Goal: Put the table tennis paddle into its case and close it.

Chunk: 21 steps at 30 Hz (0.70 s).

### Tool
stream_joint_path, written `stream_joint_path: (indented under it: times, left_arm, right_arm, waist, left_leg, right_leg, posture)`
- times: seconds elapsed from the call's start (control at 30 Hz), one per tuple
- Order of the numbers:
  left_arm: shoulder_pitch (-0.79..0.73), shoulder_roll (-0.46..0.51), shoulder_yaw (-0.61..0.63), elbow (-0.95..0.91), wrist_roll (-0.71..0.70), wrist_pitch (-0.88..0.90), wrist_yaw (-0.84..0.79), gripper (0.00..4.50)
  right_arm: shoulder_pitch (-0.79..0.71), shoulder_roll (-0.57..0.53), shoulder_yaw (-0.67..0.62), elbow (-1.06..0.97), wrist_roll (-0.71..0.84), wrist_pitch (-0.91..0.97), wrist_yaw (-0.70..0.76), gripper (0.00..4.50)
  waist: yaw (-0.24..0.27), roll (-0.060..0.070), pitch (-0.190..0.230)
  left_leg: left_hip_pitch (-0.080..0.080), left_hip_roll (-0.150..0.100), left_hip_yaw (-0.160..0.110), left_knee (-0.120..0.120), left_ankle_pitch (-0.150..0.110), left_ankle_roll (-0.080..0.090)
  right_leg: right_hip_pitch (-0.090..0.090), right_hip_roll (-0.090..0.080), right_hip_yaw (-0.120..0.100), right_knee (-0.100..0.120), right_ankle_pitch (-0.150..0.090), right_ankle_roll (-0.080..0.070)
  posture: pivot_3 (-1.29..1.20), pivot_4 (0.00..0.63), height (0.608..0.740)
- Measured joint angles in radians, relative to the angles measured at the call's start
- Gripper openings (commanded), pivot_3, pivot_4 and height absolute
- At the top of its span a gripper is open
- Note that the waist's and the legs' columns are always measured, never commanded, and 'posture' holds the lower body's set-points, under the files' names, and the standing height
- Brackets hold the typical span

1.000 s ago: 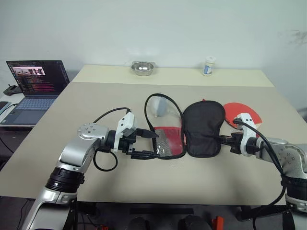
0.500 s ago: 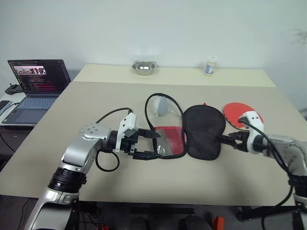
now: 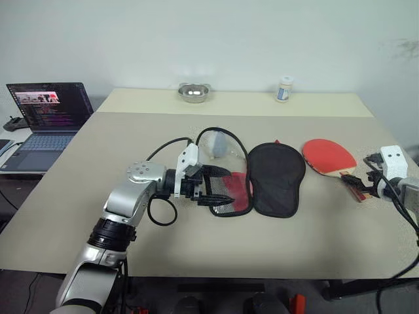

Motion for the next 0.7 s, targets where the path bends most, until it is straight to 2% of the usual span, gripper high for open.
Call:
stream_joint_path:
  times: [0.1,0.23,0.5,0.67,0.7]
  left_arm:
    - [-0.013,-0.004,-0.004,0.012,0.004,-0.008,0.0,4.03]
    - [-0.013,-0.004,-0.004,0.015,0.005,-0.01,0.001,4.03]
    - [-0.012,0.003,-0.004,0.015,0.006,-0.009,0.005,4.03]
    - [-0.011,0.009,-0.004,0.014,0.006,-0.009,0.009,4.03]
    - [-0.011,0.011,-0.004,0.014,0.006,-0.009,0.009,4.03]
  right_arm:
    - [-0.082,0.013,0.001,0.211,-0.04,-0.086,0.012,4.47]
    - [-0.151,0.031,0.013,0.344,-0.077,-0.161,0.056,4.47]
    - [-0.172,0.059,0.04,0.403,-0.12,-0.194,0.139,4.47]
    - [-0.174,0.068,0.04,0.404,-0.138,-0.209,0.143,4.47]
    - [-0.175,0.075,0.037,0.405,-0.141,-0.216,0.13,4.3]
  waist:
    - [-0.002,0.0,0.0]
    - [-0.005,0.0,0.0]
    - [-0.014,0.001,0.001]
    - [-0.015,0.001,0.001]
    - [-0.015,0.0,0.001]
  left_leg:
    - [0.0,0.0,0.0,-0.001,0.0,0.0]
    - [0.0,0.0,0.002,0.0,0.0,0.0]
    - [0.002,0.0,0.004,0.0,0.0,-0.001]
    - [0.003,0.0,0.005,0.0,0.0,-0.001]
    - [0.003,0.0,0.005,0.0,0.0,-0.001]
  right_leg:
    - [0.0,0.0,0.0,0.0,0.0,0.0]
    - [0.0,-0.001,0.002,0.0,0.0,0.0]
    - [0.0,-0.001,0.005,0.002,0.0,0.0]
    - [0.0,-0.001,0.006,0.003,0.0,0.0]
    - [0.0,-0.001,0.006,0.003,0.0,0.0]
  posture:
    - [0.0,0.15,0.74]
    - [0.0,0.15,0.74]
    - [0.0,0.15,0.74]
    - [0.0,0.15,0.74]
    - [0.0,0.15,0.74]
